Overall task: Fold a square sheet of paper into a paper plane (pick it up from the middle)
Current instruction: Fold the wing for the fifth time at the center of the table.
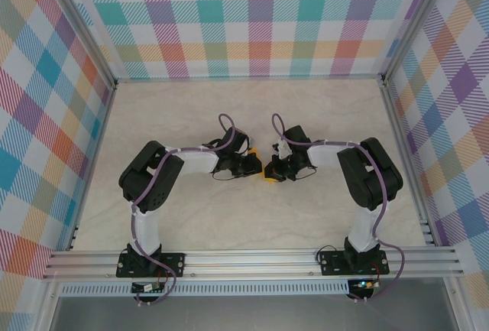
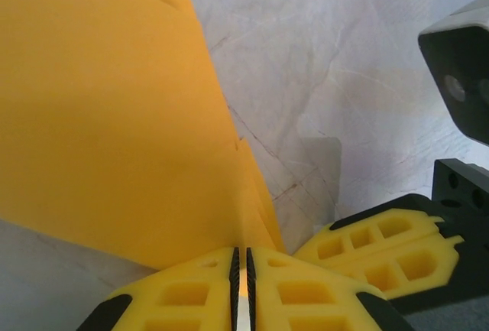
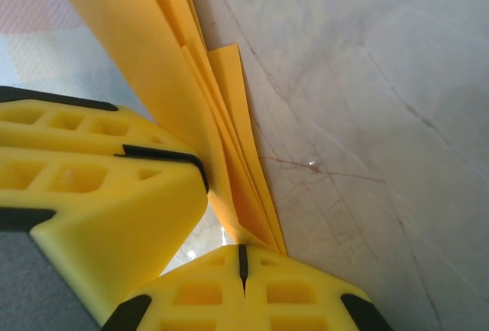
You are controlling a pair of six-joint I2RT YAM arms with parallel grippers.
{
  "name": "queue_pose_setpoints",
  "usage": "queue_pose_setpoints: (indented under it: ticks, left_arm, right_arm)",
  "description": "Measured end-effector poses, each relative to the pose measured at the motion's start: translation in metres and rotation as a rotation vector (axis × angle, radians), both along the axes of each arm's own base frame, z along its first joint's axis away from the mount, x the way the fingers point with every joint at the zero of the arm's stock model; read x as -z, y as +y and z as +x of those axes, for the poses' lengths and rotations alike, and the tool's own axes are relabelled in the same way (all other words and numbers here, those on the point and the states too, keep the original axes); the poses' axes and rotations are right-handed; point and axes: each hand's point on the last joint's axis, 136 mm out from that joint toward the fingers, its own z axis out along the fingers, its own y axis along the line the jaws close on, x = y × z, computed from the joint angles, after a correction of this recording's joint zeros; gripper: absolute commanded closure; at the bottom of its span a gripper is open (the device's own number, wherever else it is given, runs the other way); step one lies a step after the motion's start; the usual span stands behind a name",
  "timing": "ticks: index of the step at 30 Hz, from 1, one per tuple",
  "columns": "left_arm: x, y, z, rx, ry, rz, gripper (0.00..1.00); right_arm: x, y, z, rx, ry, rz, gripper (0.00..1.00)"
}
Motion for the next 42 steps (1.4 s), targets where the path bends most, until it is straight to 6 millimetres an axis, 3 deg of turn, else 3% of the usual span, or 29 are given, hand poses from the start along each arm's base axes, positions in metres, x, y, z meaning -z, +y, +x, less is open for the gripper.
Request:
queue_pose_setpoints:
  ticks: [14, 31, 42]
  left_arm:
    - [0.002, 0.008, 0.01, -0.01, -0.021, 0.084, 0.89]
    - [0.002, 0.063, 0.067, -0.095, -0.038, 0.113, 0.88]
    - [0.003, 0.076, 0.081, -0.104, -0.003, 0.095, 0.89]
  right_arm:
    - [0.001, -0.002, -0.001, 0.0, -0.002, -0.009, 0.99]
    - [0.003, -0.003, -0.002, 0.001, -0.004, -0.015, 0.99]
    - [0.003, -0.003, -0.003, 0.001, -0.003, -0.015, 0.99]
